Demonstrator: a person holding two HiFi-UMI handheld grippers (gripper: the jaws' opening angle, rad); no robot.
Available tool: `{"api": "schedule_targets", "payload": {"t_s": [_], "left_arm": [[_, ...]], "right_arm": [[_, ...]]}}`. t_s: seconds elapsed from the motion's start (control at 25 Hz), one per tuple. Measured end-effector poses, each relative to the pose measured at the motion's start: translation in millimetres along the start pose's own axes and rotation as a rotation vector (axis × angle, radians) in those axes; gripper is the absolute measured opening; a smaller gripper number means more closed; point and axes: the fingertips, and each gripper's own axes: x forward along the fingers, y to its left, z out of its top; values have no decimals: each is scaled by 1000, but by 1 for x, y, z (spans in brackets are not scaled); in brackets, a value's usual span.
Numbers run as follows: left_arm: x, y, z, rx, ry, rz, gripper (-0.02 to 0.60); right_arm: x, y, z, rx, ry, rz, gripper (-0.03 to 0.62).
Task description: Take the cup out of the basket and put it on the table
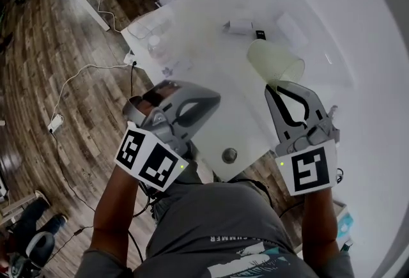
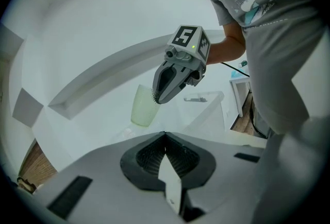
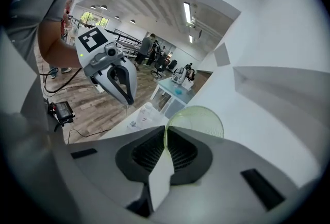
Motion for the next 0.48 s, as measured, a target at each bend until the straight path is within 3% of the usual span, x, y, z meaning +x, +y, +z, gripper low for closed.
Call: {"api": "schedule_targets", "payload": {"t_s": [0.48], "left_arm": [[-33, 0, -28, -40, 33, 43, 9]], "right_arm": [[22, 69, 36, -56, -45, 94, 28]]}}
